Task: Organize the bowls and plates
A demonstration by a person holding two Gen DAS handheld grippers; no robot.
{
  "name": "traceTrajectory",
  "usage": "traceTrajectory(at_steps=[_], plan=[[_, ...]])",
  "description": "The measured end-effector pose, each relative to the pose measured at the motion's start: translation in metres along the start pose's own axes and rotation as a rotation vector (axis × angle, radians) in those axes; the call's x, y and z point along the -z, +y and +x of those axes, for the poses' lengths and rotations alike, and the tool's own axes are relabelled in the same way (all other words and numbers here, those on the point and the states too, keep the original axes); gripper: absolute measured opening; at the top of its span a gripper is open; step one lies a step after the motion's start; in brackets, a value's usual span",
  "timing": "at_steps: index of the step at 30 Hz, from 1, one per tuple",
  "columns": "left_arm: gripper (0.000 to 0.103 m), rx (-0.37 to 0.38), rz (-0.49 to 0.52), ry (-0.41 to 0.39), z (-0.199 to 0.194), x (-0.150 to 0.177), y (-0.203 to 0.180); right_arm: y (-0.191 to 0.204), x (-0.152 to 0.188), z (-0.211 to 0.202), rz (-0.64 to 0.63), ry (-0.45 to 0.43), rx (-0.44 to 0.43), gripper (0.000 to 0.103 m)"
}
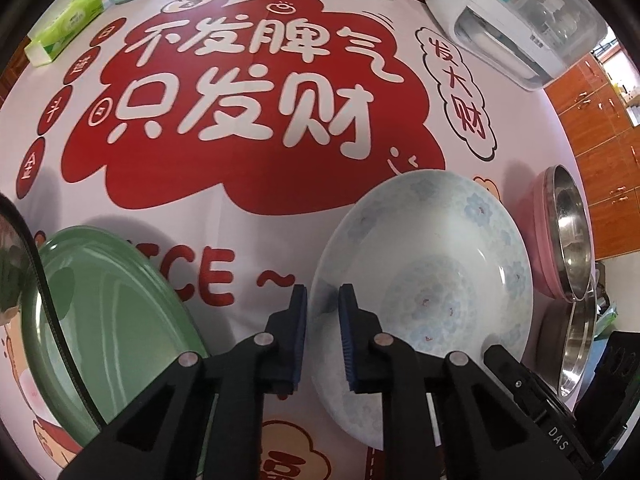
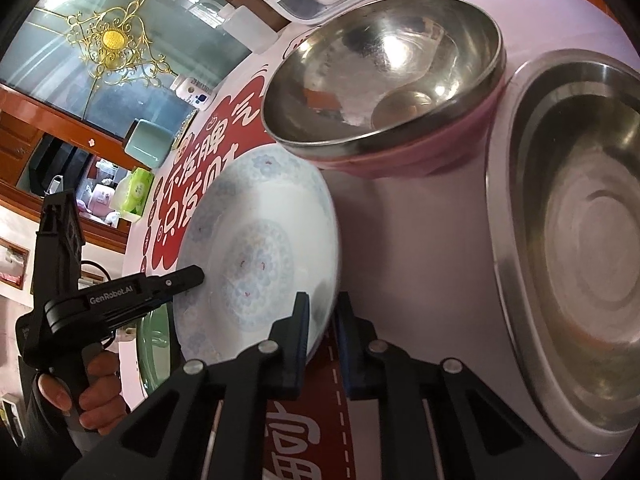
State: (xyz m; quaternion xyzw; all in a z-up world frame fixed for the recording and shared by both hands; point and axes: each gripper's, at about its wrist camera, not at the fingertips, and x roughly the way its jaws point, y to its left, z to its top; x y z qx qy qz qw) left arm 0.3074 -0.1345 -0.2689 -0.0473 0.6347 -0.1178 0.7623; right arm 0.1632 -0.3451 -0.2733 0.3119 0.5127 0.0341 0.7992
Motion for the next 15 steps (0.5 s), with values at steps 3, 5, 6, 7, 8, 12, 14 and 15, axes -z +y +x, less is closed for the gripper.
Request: traceTrajectory(at_steps=[3, 5, 6, 7, 8, 12, 14, 15], plan=[[0.014, -0.005, 0.006, -0.005, 0.0014, -0.0007, -0.0028, -0.0004, -0.0004, -0.0005, -0.002, 0.003, -0.002, 0.012], [0.014, 0.003, 0.01, -0.009, 0.0016, -0.0004, -0.0021, 0.0005, -0.0003, -0.0002, -0.004, 0.003, -0.001, 0.012], [0.014, 0.007, 0.015, -0.01, 0.0019, -0.0004, -0.0021, 0.0011, -0.0005, -0.0002, -0.01, 0.004, 0.002, 0.012], [0.014, 0.009, 0.02, -0.01, 0.002, -0.0004, -0.0022, 0.0021, -0.0007, -0.0001, -0.017, 0.006, 0.005, 0.012], [0.014, 0.013, 0.021, -0.008, 0.002, -0.0005, -0.0019, 0.0025, -0.0007, -0.0001, -0.02, 0.008, 0.005, 0.012], [0.012, 0.03, 0.018, -0.009, 0.0, 0.001, 0.0028, 0.0025, -0.0008, 0.0001, -0.018, 0.002, 0.0, 0.012], [0.012, 0.039, 0.02, -0.012, -0.001, 0.0035, 0.0038, 0.0028, -0.0011, -0.0006, -0.029, 0.001, 0.005, 0.012], [0.012, 0.043, 0.019, -0.014, -0.0015, 0.0047, 0.0044, 0.0029, -0.0013, -0.0014, -0.031, 0.0, -0.001, 0.012]])
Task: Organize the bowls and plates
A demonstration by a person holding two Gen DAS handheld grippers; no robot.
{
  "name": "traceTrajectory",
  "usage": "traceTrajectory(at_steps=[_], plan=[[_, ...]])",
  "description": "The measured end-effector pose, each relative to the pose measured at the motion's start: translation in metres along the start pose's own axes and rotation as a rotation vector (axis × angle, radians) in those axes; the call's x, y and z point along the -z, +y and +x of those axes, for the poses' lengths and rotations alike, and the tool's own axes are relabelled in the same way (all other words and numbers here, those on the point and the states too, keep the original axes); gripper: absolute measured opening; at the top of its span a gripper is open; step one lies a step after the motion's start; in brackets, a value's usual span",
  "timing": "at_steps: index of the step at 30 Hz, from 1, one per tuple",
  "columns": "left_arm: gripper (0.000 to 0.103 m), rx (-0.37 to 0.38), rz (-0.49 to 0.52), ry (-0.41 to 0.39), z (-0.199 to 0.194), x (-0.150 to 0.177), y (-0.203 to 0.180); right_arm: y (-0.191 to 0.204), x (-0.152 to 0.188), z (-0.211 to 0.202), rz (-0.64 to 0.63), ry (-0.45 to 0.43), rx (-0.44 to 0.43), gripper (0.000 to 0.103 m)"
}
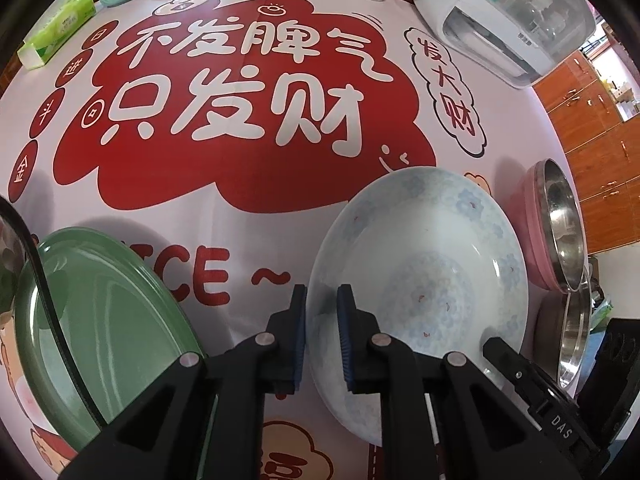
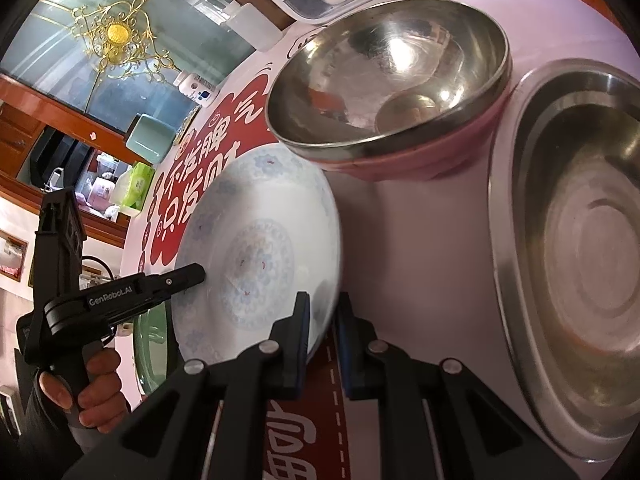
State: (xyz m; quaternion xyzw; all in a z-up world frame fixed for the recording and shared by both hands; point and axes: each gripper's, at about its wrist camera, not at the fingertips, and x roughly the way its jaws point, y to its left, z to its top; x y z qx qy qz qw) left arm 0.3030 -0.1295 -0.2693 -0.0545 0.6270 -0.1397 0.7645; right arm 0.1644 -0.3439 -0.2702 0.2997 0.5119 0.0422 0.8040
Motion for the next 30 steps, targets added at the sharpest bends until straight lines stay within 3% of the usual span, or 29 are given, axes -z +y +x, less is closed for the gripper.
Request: traceTrajectory(at_steps=[7, 21, 30], plan=[[0.012, 0.052, -0.031, -0.028, -0.012, 0.004, 0.007, 0.006, -0.002, -0.004, -0.035, -0.015, -0.015, 0.012], [0.012, 0.071, -0.044, -0.141, -0.064, 0.009, 0.015, 0.04, -0.007, -0.023, -0.124, -0.066, -0.055, 0.012], [0.012, 0.082, -0.041, -0.198, -0.105, 0.03, 0.016, 0.058, -0.003, -0.053, -0.169, -0.099, -0.078, 0.012]])
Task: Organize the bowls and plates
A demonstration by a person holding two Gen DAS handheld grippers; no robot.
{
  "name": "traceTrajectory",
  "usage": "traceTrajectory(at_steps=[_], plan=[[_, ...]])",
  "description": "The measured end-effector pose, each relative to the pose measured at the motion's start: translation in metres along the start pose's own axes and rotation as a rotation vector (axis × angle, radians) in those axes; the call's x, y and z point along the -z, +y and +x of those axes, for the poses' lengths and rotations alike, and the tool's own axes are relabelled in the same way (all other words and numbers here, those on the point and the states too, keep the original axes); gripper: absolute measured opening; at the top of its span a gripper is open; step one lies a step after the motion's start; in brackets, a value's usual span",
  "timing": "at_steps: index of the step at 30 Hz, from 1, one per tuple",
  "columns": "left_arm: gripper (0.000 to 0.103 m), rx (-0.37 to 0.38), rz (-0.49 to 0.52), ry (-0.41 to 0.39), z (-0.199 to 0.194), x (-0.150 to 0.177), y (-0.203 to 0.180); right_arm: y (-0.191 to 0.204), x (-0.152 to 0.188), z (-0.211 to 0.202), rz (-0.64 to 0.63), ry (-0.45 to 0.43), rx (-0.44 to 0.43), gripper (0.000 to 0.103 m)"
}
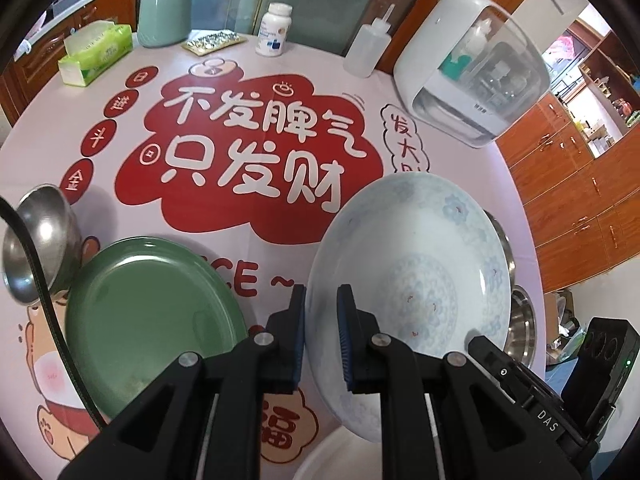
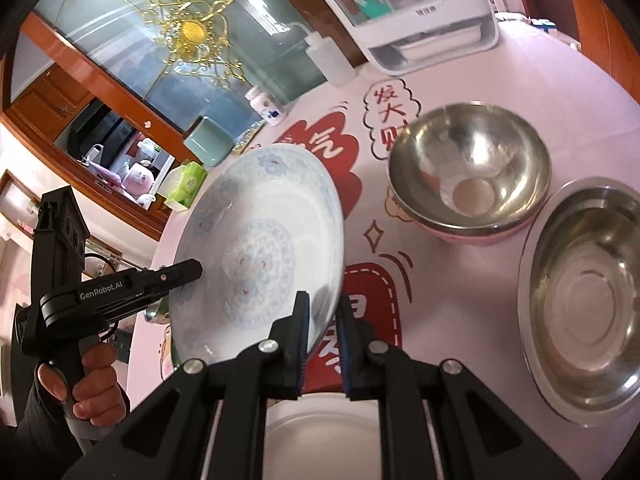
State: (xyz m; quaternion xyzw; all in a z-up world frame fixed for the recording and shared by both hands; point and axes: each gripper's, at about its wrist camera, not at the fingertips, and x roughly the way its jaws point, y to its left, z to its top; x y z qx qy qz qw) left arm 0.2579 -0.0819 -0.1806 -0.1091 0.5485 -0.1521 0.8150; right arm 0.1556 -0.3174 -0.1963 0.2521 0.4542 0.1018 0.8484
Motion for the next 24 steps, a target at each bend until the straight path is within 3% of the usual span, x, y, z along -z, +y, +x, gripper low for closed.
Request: traceTrajectory(at_steps=[10, 24], plan=[[0.012, 0.015, 0.015, -0.019, -0.036, 0.032, -0.009, 0.008, 0.017, -0.04, -0.01, -0.03, -0.019, 0.012], [0.012, 0.006, 0.067, 0.032, -0.06, 0.097, -0.021, 0.004, 0.079, -0.075, -0.011, 0.025, 0.02, 0.012]])
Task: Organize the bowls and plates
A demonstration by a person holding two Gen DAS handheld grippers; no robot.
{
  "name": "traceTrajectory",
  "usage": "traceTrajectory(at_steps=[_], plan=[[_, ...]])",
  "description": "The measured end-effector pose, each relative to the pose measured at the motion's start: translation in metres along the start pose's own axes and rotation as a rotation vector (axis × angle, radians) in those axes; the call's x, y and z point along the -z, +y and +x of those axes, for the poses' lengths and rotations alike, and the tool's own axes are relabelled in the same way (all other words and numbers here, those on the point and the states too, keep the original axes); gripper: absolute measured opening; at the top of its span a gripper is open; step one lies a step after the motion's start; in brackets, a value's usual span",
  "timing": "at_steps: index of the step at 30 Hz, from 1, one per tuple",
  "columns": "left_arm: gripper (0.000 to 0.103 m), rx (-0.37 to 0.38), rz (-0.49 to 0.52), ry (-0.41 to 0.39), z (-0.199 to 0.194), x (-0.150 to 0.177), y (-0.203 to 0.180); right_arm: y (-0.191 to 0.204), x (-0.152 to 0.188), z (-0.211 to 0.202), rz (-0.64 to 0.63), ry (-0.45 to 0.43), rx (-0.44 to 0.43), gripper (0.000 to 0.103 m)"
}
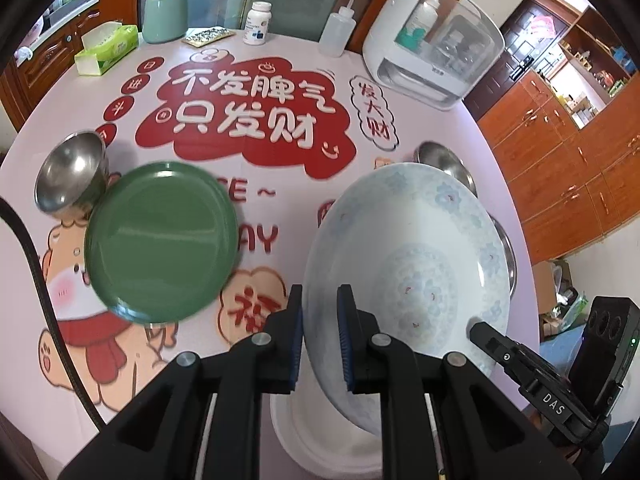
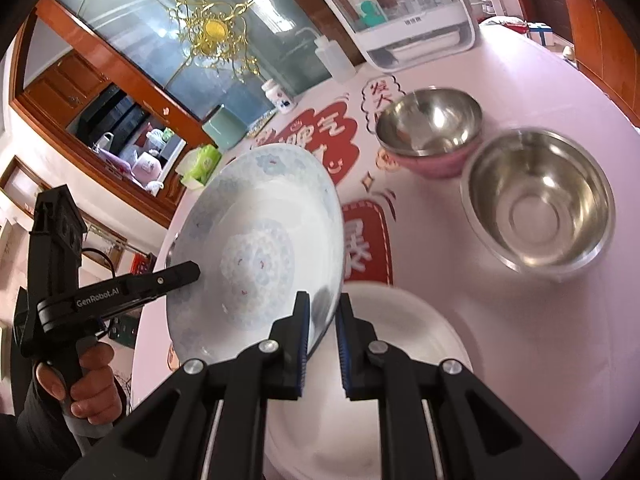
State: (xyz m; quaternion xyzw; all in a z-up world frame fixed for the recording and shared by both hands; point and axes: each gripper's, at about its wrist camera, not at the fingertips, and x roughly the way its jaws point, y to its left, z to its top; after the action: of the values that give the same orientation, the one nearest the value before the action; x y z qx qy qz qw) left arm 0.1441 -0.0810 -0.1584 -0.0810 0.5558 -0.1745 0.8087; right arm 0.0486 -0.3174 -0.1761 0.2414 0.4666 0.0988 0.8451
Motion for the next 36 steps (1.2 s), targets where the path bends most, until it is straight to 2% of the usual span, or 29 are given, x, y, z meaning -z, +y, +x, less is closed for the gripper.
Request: traceTrajectory(at_steps=[10, 18, 30, 36], plan=[[0.012, -0.008, -0.009, 0.083, 0.016, 0.045, -0.004, -0.016, 0.039, -0.008, 0.001, 0.064, 0.032, 0.012], [0.012, -0.018, -0.023, 0.151, 0.032, 0.073, -0.007, -0.029, 0.054, -0.008, 0.007, 0.116, 0.06, 0.012], [0.012, -0.048, -0.046, 0.227, 0.059, 0.102, -0.007, -0.051, 0.071, 0.009, 0.016, 0.222, 0.082, 0.012], [0.012, -0.059, -0.081, 0.231, 0.066, 0.106, -0.003, -0.054, 0.073, 0.019, 0.009, 0.255, 0.083, 0.012]])
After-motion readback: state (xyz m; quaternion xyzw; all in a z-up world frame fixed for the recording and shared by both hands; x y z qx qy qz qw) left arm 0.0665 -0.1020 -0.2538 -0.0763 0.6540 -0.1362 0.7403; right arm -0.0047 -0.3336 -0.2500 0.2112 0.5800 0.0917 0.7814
